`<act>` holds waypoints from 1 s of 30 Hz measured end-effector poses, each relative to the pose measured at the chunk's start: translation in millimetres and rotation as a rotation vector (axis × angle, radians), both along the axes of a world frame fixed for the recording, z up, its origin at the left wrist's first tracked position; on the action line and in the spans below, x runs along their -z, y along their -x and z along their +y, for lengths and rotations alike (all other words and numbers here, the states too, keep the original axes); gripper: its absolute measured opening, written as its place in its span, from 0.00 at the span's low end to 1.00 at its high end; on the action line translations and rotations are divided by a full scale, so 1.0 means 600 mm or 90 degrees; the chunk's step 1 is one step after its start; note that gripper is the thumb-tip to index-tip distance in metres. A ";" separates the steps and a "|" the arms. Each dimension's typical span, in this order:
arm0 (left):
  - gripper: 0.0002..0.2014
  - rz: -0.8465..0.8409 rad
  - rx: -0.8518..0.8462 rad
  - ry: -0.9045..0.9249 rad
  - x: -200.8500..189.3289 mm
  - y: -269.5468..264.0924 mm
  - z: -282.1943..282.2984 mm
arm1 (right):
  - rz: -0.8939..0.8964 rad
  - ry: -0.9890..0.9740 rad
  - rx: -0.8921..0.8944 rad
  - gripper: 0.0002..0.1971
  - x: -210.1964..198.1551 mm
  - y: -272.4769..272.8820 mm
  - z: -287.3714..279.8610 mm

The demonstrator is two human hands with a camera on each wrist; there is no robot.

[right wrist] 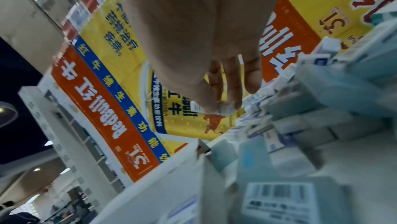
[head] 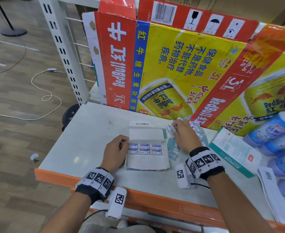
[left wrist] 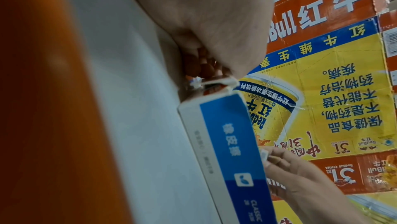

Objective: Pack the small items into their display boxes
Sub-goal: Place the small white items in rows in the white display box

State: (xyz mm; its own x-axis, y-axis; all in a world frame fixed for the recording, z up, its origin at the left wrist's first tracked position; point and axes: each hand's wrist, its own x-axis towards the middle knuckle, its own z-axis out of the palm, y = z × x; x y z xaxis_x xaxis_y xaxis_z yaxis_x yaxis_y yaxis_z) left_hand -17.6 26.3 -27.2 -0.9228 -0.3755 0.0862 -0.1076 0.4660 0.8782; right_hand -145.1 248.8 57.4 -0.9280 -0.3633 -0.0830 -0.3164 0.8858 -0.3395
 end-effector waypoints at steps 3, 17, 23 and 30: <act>0.07 0.008 0.002 -0.007 0.000 -0.001 0.001 | -0.007 0.058 -0.060 0.11 -0.013 -0.027 -0.016; 0.07 0.012 -0.016 -0.010 -0.001 0.001 0.002 | -0.117 0.024 -0.311 0.09 0.017 -0.124 -0.103; 0.07 0.013 -0.015 -0.021 -0.001 0.001 0.001 | -0.107 -0.006 -0.309 0.07 0.028 -0.136 -0.118; 0.06 0.017 -0.014 -0.018 -0.004 -0.001 0.003 | -0.094 0.005 -0.300 0.04 0.040 -0.137 -0.128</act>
